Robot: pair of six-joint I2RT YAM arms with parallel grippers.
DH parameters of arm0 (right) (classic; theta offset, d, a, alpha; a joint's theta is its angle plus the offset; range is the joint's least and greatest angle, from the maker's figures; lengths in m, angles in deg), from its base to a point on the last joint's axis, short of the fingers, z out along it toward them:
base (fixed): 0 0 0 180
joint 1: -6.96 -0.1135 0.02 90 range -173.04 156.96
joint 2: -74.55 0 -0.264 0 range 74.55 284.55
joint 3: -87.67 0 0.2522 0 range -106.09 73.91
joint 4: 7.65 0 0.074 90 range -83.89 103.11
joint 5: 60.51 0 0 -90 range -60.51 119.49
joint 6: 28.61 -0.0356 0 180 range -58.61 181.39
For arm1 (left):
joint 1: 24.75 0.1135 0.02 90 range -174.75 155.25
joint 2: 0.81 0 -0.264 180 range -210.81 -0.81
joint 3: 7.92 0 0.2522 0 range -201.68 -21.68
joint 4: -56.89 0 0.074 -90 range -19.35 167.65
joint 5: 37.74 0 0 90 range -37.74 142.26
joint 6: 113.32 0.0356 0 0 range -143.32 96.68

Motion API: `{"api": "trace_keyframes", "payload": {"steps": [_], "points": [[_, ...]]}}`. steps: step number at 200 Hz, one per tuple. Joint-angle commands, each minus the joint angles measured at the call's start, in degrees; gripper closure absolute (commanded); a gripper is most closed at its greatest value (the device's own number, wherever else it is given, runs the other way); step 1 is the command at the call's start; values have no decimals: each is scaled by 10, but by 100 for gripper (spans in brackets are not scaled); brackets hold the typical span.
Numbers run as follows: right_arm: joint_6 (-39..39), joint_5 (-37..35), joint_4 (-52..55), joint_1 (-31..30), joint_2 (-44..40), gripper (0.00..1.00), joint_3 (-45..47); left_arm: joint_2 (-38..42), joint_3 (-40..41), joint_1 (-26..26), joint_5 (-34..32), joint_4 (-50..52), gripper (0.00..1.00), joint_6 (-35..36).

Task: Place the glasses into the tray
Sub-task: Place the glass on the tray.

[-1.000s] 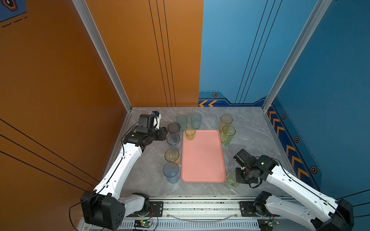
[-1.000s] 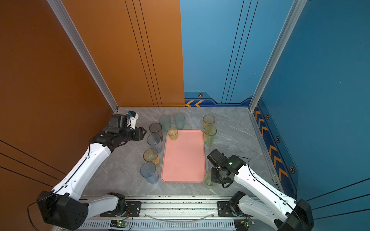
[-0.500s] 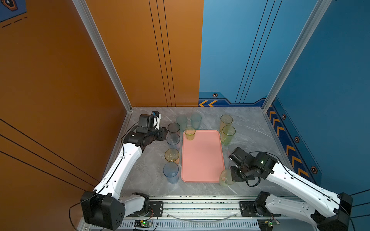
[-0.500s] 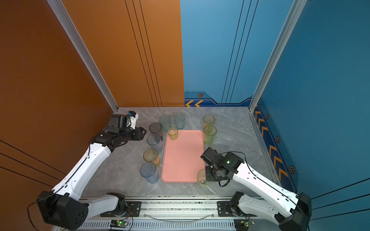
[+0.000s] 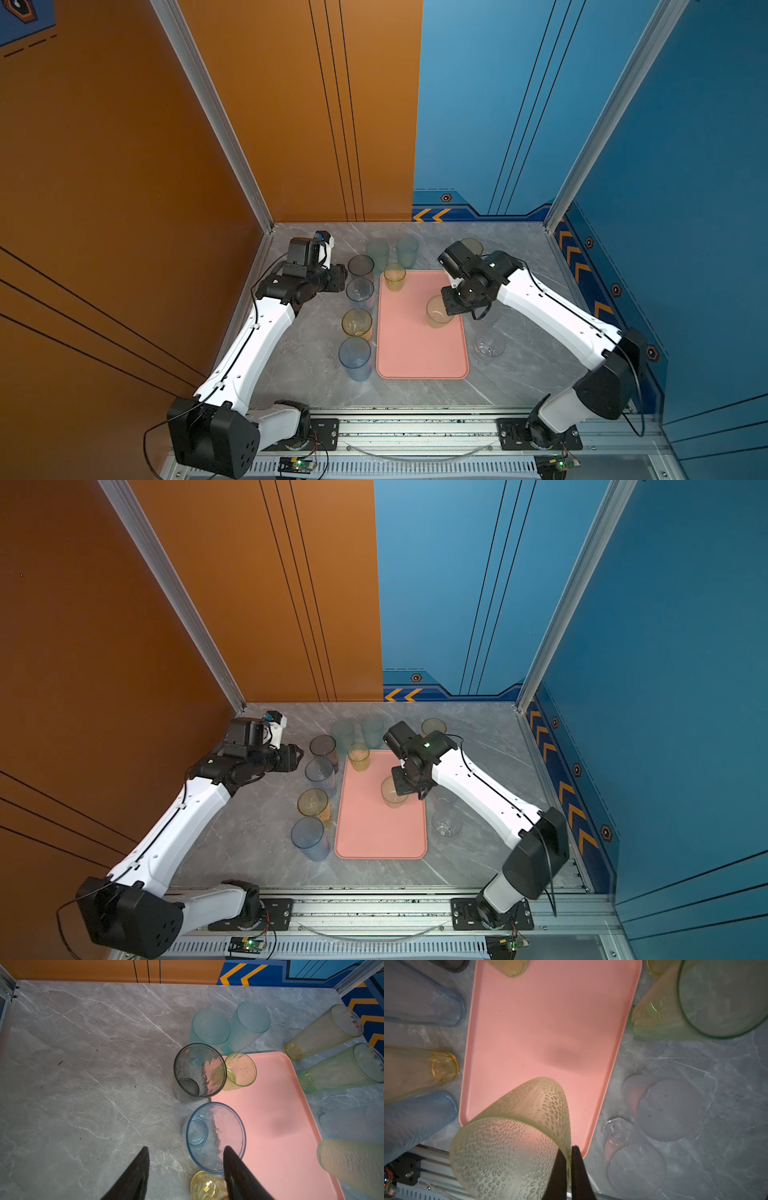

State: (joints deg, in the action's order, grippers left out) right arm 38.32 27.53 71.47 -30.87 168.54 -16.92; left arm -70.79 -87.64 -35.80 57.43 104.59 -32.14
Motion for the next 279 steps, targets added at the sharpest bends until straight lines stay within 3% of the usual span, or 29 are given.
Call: {"api": "trace_keyframes", "payload": {"steps": [1,44,81,279], "points": [[74,25,-11,31,58,99,-76,11,-11,3,-12,4,42,12],[112,59,20,62,201,99,-235,6,-12,11,-9,4,41,12],[125,64,43,74,284,99,-311,0,-14,16,-6,4,41,13],[139,23,87,93,416,99,-463,-18,-16,34,12,3,41,13]]}}
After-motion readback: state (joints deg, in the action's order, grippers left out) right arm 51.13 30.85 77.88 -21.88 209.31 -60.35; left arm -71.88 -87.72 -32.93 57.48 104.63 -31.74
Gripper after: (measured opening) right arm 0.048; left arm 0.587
